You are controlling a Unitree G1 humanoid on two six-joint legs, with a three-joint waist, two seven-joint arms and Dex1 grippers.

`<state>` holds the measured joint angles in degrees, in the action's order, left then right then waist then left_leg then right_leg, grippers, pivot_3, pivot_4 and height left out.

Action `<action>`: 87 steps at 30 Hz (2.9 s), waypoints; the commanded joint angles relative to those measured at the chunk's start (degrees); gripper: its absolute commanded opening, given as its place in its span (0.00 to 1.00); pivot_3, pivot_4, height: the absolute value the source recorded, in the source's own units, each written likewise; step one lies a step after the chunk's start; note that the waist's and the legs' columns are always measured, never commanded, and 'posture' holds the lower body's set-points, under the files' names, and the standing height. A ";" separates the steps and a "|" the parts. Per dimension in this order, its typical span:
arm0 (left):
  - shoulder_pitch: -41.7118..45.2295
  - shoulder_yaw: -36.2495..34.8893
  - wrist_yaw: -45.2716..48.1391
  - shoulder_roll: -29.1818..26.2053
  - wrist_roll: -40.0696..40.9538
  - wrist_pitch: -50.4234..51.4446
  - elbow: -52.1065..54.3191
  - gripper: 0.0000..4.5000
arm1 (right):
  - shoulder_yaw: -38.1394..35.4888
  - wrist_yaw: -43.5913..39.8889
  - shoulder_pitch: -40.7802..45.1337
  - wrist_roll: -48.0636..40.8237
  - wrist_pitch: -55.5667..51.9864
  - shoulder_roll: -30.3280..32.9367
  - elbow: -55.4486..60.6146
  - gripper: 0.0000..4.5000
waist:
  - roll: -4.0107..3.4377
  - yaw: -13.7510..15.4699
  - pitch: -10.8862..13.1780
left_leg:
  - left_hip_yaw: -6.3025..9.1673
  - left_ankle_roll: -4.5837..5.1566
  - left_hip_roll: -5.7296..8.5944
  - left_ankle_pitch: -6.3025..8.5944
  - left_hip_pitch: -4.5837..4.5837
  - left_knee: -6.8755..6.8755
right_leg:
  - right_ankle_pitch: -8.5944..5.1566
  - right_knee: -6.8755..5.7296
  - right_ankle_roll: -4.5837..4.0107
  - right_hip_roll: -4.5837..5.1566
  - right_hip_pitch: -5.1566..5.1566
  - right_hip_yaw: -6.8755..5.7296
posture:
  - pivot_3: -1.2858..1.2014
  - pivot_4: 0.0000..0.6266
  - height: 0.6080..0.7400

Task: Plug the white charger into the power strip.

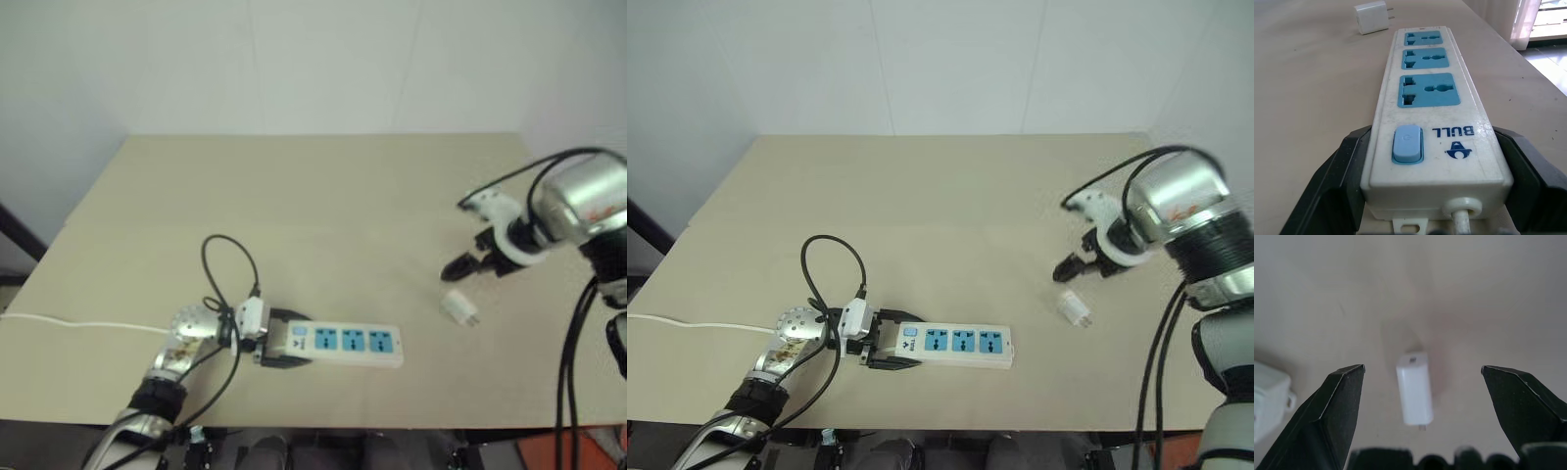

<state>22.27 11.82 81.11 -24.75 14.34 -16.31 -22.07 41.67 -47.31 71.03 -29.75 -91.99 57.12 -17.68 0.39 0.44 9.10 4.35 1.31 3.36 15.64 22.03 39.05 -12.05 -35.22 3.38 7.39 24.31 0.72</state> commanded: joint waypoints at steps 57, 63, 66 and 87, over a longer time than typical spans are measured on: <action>-0.27 1.50 -3.71 -2.58 -2.70 3.28 -0.76 0.73 | -33.44 -13.46 -47.03 6.77 78.22 -34.55 25.79 0.24 | 0.26 -1.02 -0.41 | 0.04 -0.09 -0.07 -0.10 -1.08 0.11 | -0.03 -0.40 0.12 -0.17 -0.93 0.10 | 0.52 0.24 1.00; -0.44 1.32 -3.74 -3.06 -2.70 3.48 -0.41 0.73 | -31.38 -15.57 -49.01 7.19 83.54 -37.35 21.37 0.24 | 0.25 -1.06 -0.41 | 0.06 -0.09 -0.08 -0.10 -1.12 0.11 | -0.02 -0.42 0.10 -0.17 -0.92 0.11 | 0.52 0.24 1.00; -0.49 1.24 -3.84 -3.21 -2.67 3.64 -0.22 0.73 | -30.91 -16.27 -49.03 7.04 83.28 -37.83 20.54 0.24 | 0.25 -1.12 -0.41 | 0.06 -0.09 -0.08 -0.10 -1.13 0.11 | -0.02 -0.42 0.09 -0.17 -0.92 0.11 | 0.52 0.24 1.00; -0.72 1.15 -4.05 -3.31 -2.55 4.15 0.44 0.73 | -29.58 -17.29 -48.91 9.17 86.11 -38.84 15.28 0.24 | 0.24 -1.13 -0.40 | 0.06 -0.09 -0.09 -0.10 -1.16 0.03 | -0.03 -0.41 0.08 -0.19 -0.92 0.11 | 0.52 0.24 1.00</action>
<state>22.20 12.31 78.04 -27.20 13.97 -12.76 -21.28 12.33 -64.65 21.67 -20.54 -7.73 18.74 -3.08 0.63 -0.69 8.70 4.41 1.21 3.27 15.54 20.86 39.08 -12.08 -35.64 3.46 7.20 23.39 0.83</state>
